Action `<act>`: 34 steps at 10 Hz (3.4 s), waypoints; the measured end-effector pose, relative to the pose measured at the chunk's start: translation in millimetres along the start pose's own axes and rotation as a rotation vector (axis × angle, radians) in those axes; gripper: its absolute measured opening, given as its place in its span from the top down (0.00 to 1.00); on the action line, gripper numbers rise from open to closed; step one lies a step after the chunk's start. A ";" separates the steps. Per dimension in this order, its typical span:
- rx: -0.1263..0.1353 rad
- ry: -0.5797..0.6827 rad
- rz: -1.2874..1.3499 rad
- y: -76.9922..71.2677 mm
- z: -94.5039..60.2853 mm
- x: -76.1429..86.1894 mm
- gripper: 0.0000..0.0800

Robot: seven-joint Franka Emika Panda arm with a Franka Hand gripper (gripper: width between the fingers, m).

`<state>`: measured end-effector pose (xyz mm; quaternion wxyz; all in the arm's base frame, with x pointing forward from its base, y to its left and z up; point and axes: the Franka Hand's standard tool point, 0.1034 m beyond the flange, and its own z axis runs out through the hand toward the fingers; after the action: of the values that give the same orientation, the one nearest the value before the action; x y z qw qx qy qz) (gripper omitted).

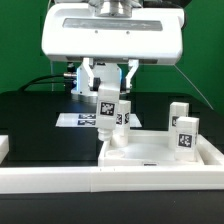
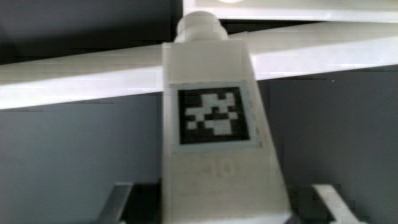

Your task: Assemble square table

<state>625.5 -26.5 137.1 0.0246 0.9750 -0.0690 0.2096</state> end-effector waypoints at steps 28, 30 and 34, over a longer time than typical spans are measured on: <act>0.001 0.135 -0.005 -14.7 15.5 -26.8 0.64; 0.000 0.134 -0.010 -16.5 16.0 -32.5 0.64; -0.004 0.121 -0.018 -17.0 20.0 -42.9 0.64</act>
Offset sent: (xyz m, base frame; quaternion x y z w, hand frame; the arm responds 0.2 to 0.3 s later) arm 0.0000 0.0000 0.0000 0.0000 0.0000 0.0000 1.0000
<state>597.3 -5.8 100.8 0.0327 0.9611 -0.0593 0.2677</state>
